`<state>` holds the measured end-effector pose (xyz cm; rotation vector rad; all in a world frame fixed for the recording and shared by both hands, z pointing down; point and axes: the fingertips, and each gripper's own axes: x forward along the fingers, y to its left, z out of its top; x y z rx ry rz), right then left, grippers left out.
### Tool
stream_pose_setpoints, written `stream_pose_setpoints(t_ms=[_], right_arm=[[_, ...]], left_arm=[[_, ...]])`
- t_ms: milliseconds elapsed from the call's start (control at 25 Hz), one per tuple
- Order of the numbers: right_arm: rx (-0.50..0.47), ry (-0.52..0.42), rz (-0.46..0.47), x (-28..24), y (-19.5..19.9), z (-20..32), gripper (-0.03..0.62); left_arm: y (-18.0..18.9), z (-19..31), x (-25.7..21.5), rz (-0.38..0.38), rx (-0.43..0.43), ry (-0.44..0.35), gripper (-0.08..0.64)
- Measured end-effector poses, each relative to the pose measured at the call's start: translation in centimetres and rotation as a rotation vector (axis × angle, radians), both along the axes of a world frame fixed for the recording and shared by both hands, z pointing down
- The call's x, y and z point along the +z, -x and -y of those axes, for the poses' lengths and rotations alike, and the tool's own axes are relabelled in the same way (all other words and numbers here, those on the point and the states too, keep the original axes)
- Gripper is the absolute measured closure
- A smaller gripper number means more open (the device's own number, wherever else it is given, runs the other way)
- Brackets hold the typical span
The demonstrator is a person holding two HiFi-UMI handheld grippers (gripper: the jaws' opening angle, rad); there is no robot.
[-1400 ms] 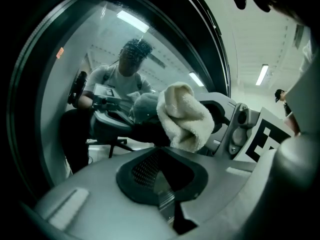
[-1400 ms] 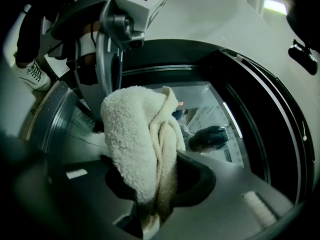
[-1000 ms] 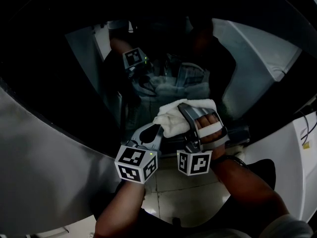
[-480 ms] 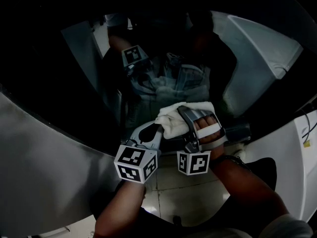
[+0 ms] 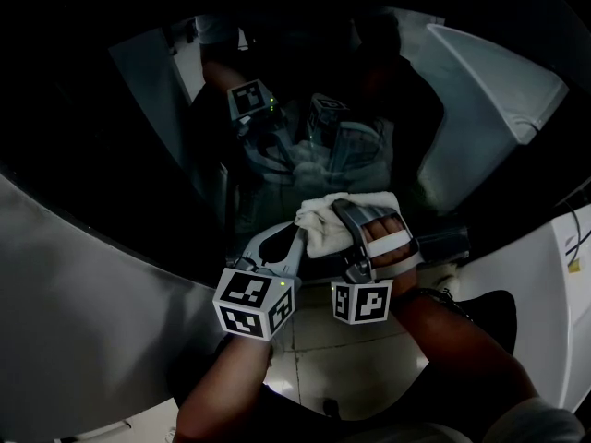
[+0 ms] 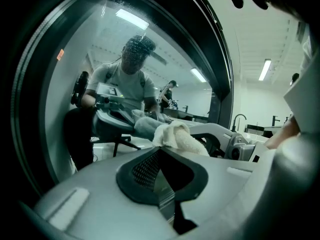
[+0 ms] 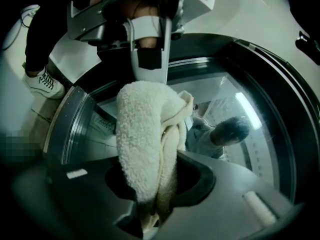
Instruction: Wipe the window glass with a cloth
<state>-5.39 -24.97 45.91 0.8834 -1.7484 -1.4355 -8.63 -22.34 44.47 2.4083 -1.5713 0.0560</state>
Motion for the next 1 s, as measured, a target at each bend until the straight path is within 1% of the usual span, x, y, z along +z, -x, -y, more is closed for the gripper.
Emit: stream_pose_setpoints(t_ms=[280, 440, 640, 880, 1000], right_arm=[[0.002, 0.013, -0.013, 1.4, 0.0, 0.1, 0.488], [0.004, 0.042, -0.040, 2.6, -0.3, 0.0, 0.488], [0.011, 0.054, -0.064, 3.9, -0.7, 0.1, 0.486], [0.024, 0.100, -0.104, 6.6, -0.9, 0.3, 0.477], [0.034, 0.122, -0.103, 7.6, -0.9, 0.3, 0.477]], left_arm=[[0.0, 0.0, 0.6, 0.004, 0.005, 0.006, 0.543], [-0.1, -0.2, 0.2, 0.010, 0.005, 0.010, 0.543], [0.0, 0.0, -0.1, 0.000, -0.003, 0.013, 0.543], [-0.2, -0.2, -0.2, 0.002, 0.005, 0.003, 0.543], [-0.1, -0.3, -0.3, 0.001, 0.009, -0.001, 0.543]])
